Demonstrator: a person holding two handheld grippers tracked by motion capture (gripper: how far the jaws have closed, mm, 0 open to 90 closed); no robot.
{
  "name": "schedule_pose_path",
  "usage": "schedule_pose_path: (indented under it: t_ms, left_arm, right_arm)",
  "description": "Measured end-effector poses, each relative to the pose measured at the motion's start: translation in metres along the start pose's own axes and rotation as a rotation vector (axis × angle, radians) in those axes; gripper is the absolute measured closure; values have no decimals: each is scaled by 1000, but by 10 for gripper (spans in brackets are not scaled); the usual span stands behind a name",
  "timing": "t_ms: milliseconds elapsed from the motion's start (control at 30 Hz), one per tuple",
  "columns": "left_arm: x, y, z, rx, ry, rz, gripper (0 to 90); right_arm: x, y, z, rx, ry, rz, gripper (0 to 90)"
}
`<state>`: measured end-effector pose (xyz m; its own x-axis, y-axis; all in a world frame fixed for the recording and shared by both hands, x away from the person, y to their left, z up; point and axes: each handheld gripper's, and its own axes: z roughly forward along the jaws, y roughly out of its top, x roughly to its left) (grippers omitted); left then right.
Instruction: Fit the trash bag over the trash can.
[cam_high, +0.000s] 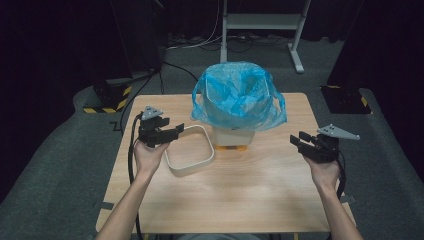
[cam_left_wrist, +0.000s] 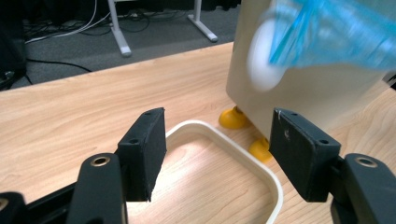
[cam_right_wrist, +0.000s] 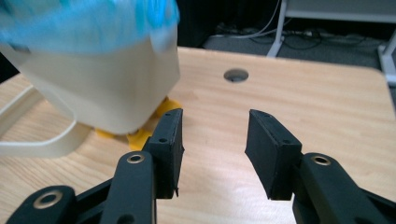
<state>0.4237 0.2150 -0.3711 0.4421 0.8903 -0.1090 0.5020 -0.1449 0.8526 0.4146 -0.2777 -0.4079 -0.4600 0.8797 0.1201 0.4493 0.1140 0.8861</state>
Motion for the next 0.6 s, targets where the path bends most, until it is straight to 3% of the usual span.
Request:
schedule_pose_path:
  t_ms: [333,500,600]
  left_arm:
    - [6,-20,12,22,43,1,363]
    - [10,-34,18,70,95,44,361]
    - [15,-44,22,81,111,24,361]
  right_arm:
    - [2,-32,17,28,-23,18,552]
    - [-2,-45,27,59,-43,11,553]
    - [-5,-54,33,74,-56,16,551]
